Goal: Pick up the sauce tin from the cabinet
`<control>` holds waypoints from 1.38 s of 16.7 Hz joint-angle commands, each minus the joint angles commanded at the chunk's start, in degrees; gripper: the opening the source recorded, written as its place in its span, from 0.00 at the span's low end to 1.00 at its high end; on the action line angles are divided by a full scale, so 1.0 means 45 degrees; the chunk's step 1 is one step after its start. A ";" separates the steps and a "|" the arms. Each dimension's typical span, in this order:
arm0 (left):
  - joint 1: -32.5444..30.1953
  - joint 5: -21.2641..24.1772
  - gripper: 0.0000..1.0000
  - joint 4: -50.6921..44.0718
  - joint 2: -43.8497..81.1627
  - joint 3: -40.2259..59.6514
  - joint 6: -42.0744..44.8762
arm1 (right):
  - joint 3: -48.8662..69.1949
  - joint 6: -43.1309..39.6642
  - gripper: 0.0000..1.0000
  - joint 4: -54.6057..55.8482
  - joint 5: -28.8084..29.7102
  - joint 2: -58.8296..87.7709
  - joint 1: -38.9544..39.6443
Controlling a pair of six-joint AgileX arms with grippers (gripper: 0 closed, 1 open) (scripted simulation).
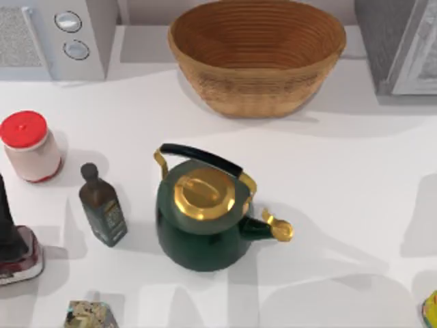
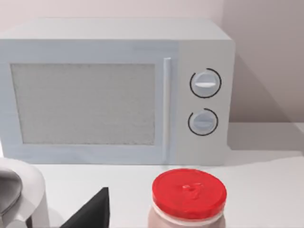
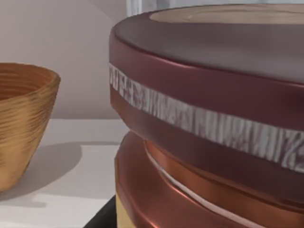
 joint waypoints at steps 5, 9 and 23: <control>0.0000 0.0000 1.00 0.0000 0.0000 0.0000 0.0000 | -0.0798 -0.0010 0.00 0.0389 -0.0167 -0.0580 -0.0164; 0.0000 0.0000 1.00 0.0000 0.0000 0.0000 0.0000 | -0.0802 0.0014 0.00 0.0361 -0.0158 -0.0516 -0.0125; 0.0000 0.0000 1.00 0.0000 0.0000 0.0000 0.0000 | 0.0918 0.0078 0.00 1.0884 -0.6049 1.1063 -0.1583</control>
